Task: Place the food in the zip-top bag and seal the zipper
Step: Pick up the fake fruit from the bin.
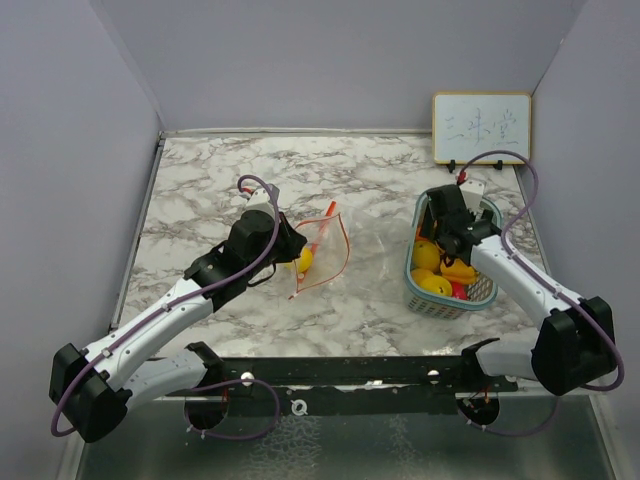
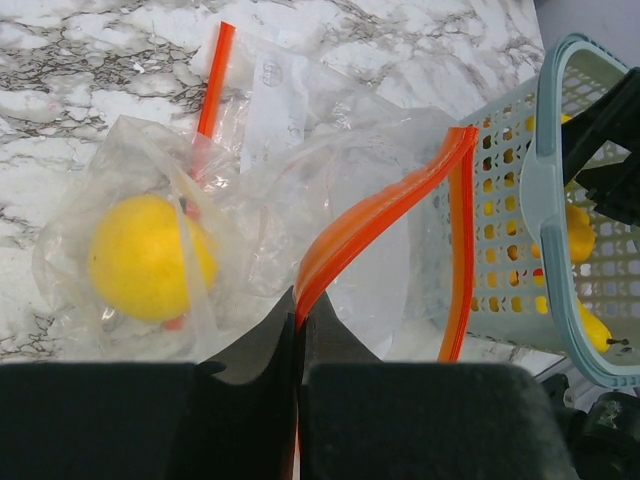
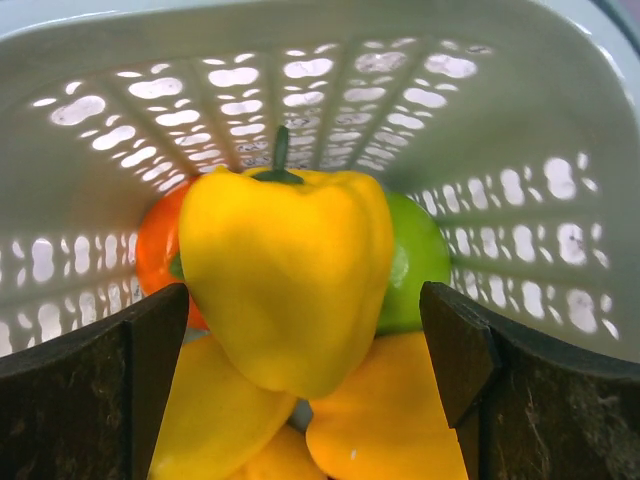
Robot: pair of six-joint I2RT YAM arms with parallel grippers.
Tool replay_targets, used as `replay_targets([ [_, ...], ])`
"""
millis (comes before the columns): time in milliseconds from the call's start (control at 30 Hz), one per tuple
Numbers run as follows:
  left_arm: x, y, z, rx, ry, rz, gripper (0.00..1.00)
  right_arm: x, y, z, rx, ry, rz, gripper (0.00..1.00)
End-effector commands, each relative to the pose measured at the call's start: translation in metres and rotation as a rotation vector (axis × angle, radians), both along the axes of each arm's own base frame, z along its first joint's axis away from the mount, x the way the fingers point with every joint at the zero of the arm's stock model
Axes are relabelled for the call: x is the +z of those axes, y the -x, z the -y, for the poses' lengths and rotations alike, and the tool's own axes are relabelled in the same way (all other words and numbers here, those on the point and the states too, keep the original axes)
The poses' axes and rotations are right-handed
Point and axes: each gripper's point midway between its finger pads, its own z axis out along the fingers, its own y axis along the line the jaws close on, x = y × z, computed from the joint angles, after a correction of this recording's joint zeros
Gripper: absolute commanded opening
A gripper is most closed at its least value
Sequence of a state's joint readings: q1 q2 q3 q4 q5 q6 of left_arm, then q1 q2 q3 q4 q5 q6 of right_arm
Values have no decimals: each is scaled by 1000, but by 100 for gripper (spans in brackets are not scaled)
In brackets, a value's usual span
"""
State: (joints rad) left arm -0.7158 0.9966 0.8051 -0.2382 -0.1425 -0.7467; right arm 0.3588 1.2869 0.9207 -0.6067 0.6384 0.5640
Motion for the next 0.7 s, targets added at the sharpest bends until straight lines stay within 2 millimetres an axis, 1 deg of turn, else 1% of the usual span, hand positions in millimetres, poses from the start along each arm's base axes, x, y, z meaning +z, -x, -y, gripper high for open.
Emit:
replay_targets([
  [0,7,2,6,-38,22,27,0,2,-26,-5,90,14,94,100],
  [133,5,2,6,-41,19,25,0,-8,-27,0,100,17,96,94],
  [200,4,3,6,-41,18,25,0,-12,-26,4,86,28,88,86],
  [267,4,3,4,-38,17,26,0,-11,-24,7,74,32,94,72],
  [333,1,4,3,-34,12,23,0,-4,-21,7,75,25,117,54],
  [367,1,4,3,-33,9,22,0,1,-21,8,76,24,132,44],
  [433,0,4,3,-33,8,21,0,16,-19,6,93,13,167,34],
  [500,1,4,3,-32,9,22,0,32,-15,1,120,-24,199,27],
  [600,2,4,2,-29,10,26,0,64,-8,-22,246,-126,251,18],
  [667,3,3,2,-27,8,29,0,94,0,-40,340,-208,302,16],
])
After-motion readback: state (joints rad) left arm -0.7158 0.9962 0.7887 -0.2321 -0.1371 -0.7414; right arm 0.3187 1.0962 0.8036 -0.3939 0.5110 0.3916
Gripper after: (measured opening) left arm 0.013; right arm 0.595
